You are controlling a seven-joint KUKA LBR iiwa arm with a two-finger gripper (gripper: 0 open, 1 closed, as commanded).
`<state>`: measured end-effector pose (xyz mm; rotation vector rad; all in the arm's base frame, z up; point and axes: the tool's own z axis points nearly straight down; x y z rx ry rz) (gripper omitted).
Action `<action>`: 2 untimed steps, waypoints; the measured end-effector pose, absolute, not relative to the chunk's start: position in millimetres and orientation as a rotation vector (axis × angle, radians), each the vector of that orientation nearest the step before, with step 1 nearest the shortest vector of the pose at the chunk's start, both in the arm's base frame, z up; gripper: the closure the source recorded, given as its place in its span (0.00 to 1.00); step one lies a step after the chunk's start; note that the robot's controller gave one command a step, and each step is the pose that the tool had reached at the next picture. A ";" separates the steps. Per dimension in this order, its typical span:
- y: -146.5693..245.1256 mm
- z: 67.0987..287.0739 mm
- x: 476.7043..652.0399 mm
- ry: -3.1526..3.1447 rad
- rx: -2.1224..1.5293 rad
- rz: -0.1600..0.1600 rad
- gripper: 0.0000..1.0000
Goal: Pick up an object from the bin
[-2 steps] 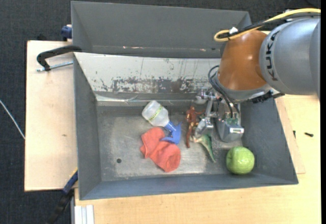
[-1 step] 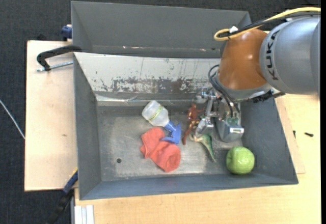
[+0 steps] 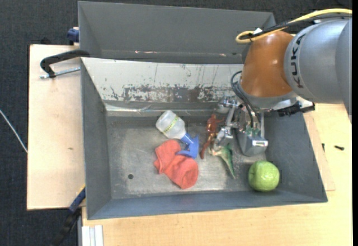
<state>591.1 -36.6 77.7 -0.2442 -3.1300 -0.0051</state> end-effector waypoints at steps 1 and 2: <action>-46.6 75.2 601.1 -3.112 -0.364 -0.013 0.00; -36.4 81.8 593.1 -3.132 -0.244 -0.002 1.00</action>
Offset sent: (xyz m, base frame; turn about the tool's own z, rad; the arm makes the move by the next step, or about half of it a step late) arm 0.0000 0.0000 0.0000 0.0000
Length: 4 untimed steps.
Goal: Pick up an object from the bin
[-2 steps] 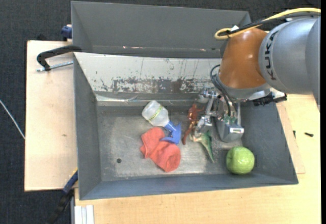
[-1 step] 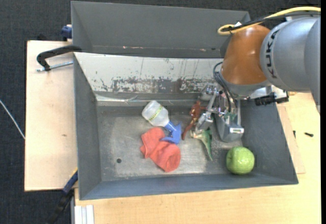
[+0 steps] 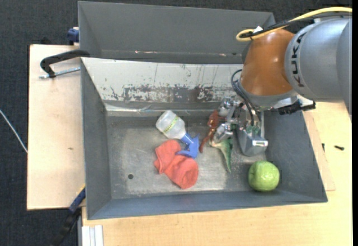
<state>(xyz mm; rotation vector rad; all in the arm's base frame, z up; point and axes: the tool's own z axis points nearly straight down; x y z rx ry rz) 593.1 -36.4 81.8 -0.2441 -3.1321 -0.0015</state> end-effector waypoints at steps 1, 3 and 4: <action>-36.4 81.8 593.1 -3.132 -0.244 -0.002 1.00; -36.0 105.4 590.0 -3.126 -0.244 -0.001 1.00; -36.0 128.3 591.8 -3.133 -0.245 -0.002 1.00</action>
Offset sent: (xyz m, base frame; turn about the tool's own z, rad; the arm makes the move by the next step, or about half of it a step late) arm 0.0001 -0.0002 0.0894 0.0000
